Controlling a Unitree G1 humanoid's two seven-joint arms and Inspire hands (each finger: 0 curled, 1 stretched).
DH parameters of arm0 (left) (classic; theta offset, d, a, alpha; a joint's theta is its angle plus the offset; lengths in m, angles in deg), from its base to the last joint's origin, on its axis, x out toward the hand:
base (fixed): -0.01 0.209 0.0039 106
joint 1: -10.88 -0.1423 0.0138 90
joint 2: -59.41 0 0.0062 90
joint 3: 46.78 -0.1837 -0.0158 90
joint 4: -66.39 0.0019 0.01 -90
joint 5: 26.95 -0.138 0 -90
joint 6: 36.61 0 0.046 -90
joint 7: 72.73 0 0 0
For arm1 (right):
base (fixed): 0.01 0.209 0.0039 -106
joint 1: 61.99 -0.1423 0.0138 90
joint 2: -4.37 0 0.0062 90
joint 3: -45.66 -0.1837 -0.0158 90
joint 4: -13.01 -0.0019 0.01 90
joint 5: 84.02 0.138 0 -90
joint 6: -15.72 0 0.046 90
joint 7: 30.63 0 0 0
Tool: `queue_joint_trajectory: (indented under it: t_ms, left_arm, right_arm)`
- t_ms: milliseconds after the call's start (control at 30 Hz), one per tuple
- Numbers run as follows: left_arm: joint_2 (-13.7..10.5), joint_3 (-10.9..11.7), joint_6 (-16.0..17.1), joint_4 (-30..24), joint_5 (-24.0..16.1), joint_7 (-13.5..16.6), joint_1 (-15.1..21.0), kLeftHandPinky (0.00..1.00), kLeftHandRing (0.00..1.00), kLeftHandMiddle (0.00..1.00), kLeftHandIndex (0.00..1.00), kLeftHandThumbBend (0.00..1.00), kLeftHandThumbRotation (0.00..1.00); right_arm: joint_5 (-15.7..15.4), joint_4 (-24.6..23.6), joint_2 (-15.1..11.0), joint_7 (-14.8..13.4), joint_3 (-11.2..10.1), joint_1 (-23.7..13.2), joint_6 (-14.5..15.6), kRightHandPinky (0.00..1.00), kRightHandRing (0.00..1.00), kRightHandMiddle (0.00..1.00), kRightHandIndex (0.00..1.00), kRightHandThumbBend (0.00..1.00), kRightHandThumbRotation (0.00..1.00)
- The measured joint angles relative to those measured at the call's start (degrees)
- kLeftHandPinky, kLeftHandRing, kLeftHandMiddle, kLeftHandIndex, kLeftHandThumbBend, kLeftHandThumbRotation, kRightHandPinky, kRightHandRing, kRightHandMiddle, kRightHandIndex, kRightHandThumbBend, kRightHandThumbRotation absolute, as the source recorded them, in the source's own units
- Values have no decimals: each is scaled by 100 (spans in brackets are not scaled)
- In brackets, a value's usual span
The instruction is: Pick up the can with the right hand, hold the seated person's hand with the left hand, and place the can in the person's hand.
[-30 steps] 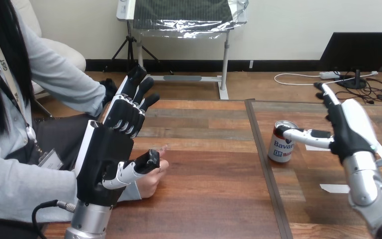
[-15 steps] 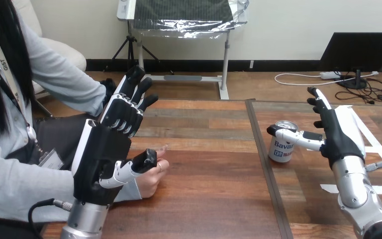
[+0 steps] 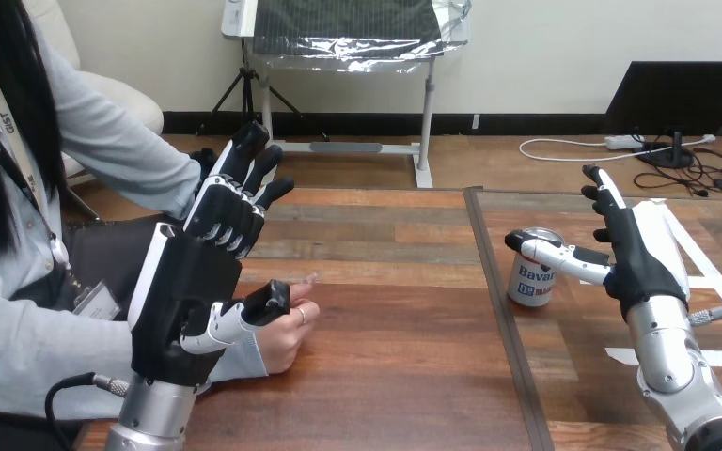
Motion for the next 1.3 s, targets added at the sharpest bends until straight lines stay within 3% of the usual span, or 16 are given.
queue_joint_trajectory:
  t_ms: [533,1300]
  left_arm:
    - [1,112,-36,-27,15,-71,-25,87,95,97,93,100,51]
    - [-10,160,-158,-146,48,-153,-141,87,95,97,93,100,50]
  right_arm:
    - [48,53,95,49,-149,0,44,80,89,93,97,100,48]
    - [40,53,202,154,-168,0,119,81,88,89,96,100,45]
